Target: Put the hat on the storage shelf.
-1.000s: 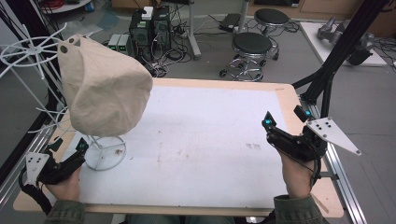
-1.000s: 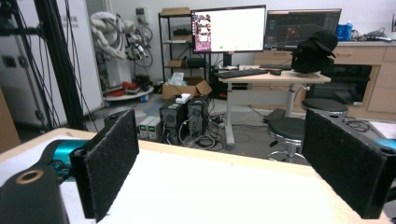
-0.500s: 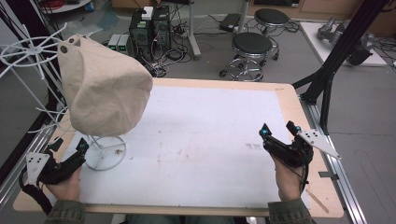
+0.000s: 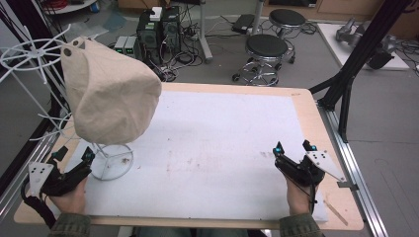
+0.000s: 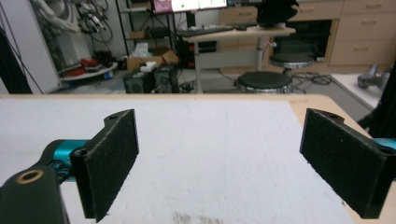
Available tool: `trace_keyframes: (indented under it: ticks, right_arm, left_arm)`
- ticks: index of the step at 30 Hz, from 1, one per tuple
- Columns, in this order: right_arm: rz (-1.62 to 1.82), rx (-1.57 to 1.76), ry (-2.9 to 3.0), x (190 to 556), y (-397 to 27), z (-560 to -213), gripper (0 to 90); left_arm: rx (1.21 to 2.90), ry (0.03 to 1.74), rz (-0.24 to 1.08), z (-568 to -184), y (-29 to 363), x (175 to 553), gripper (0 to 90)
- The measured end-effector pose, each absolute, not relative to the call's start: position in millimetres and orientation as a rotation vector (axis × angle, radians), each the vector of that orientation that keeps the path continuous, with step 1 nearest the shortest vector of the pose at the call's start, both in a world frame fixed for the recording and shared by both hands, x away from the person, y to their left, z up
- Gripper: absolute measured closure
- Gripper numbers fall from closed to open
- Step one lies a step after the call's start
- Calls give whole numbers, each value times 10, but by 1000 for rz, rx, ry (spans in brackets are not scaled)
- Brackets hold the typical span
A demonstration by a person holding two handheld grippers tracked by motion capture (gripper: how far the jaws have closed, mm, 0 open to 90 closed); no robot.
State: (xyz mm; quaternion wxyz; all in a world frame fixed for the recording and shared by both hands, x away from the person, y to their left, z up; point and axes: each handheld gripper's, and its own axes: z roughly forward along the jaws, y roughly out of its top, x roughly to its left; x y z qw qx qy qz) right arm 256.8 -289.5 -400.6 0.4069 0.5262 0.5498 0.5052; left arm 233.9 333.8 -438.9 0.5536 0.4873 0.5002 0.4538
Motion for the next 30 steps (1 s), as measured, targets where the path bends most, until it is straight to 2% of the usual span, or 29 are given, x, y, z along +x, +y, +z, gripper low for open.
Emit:
trace_keyframes:
  ticks: [5,30]
  right_arm:
    - [1250,1360,1392,2578,-2917,-4114,108]
    - [1236,1382,1389,2587,-2926,-4130,108]
  left_arm:
    - [1145,1190,1068,-4393,3353,2327,186]
    - [1144,1199,1052,-4406,3355,2346,187]
